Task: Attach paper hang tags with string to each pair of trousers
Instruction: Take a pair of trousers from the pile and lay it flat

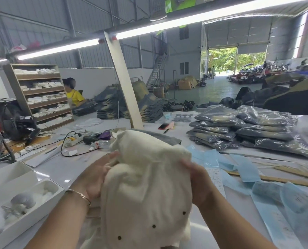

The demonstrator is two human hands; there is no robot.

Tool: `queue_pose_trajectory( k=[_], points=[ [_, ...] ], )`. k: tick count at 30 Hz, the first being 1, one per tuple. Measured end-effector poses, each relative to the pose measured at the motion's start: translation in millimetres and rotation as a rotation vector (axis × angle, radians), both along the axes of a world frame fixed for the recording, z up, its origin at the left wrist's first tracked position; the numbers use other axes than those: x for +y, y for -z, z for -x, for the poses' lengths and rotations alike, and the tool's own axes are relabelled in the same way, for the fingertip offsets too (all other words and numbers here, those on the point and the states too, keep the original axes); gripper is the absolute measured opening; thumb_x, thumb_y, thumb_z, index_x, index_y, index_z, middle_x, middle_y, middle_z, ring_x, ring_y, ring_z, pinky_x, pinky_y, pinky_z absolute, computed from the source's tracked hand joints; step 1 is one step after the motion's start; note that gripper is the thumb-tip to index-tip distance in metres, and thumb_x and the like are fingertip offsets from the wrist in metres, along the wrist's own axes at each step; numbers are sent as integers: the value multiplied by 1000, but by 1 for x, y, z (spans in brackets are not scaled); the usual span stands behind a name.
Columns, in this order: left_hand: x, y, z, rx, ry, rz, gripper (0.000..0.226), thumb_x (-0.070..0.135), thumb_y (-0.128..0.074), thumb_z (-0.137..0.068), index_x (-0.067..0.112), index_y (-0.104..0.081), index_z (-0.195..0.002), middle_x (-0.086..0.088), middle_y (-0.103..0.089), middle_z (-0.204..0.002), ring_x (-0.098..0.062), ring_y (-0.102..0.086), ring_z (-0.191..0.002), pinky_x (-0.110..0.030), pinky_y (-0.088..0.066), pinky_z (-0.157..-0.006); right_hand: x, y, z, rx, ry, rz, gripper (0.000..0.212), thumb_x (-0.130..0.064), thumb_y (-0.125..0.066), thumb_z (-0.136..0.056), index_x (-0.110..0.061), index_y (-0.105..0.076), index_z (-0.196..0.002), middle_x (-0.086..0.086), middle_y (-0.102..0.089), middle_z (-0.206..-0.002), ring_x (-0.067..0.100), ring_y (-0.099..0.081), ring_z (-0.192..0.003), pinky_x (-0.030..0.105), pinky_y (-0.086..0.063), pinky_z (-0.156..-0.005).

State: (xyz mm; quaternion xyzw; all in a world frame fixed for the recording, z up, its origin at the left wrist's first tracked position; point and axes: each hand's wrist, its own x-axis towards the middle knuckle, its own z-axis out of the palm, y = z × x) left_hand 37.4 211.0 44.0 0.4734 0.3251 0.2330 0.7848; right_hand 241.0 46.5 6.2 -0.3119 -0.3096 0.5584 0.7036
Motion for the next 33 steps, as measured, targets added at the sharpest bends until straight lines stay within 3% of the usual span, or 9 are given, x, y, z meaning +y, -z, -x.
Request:
queue_pose_trajectory(
  k=[3, 6, 11, 16, 21, 23, 26, 29, 33],
  points=[
    [-11, 5, -13, 20, 13, 33, 27, 21, -59, -87, 1, -76, -93, -18, -70, -70, -25, -68, -56, -30, -58, -54, -13, 4, -7, 101, -26, 89, 78, -68, -57, -81, -6, -62, -127, 18, -68, -116, 31, -67, -102, 37, -56, -82],
    [-23, 11, -17, 42, -4, 9, 53, 16, -74, -62, -3, -69, -111, -21, -70, -92, -32, -68, -77, -38, -55, -80, -24, 7, -12, -25, 31, 174, 63, -36, -78, -69, -4, -65, -122, 17, -69, -109, 29, -69, -91, 36, -56, -78],
    [-40, -5, -14, -223, 10, -99, 50, 15, -73, -63, 10, -71, -113, -20, -70, -104, -35, -69, -88, -46, -57, -76, -55, -14, -31, -172, 177, 36, 38, 12, -60, -62, -3, -72, -95, 18, -70, -84, 29, -70, -72, 37, -58, -63],
    [-79, -66, -29, -271, -176, -529, 10, 20, -76, -75, 17, -79, -84, -11, -76, -88, -24, -72, -76, -32, -57, -65, -101, -45, -43, -138, 220, -109, 31, -7, -69, -64, -2, -74, -94, 16, -71, -84, 28, -70, -74, 36, -58, -65],
    [-141, -130, -44, -361, -255, -830, 11, 14, -71, -85, 17, -78, -78, -11, -73, -92, -29, -69, -89, -47, -54, -91, -157, -80, -56, -174, 411, -168, 54, -2, -56, -74, 6, -52, -127, 22, -60, -109, 35, -60, -99, 49, -48, -96],
    [-170, -147, -53, -418, -169, -811, 17, 13, -68, -88, 17, -77, -74, -5, -74, -84, -21, -71, -83, -42, -57, -84, -188, -89, -63, -148, 458, -220, 49, -3, -50, -77, 3, -54, -125, 20, -59, -112, 35, -58, -104, 50, -41, -103],
    [-218, -155, -74, -526, 20, -582, 21, 11, -61, -90, 9, -78, -78, -8, -76, -86, -21, -73, -83, -35, -59, -69, -246, -99, -76, -143, 421, -358, 36, -21, -45, -85, -9, -61, -114, 10, -64, -104, 26, -61, -96, 41, -47, -90],
    [-268, -146, -98, -639, 91, -426, 15, 11, -63, -81, 1, -69, -92, -15, -67, -97, -30, -66, -92, -41, -54, -84, -306, -100, -89, -173, 420, -344, 57, -53, -36, -90, -9, -60, -117, 11, -64, -104, 26, -63, -95, 38, -53, -82],
    [-338, -124, -136, -609, 191, -334, 44, 21, -67, -76, 2, -61, -116, -17, -63, -102, -31, -65, -94, -38, -56, -81, -384, -82, -115, -188, 583, -169, 34, -25, -50, -83, -5, -64, -106, 11, -65, -84, 24, -65, -74, 32, -56, -66]
  ],
)
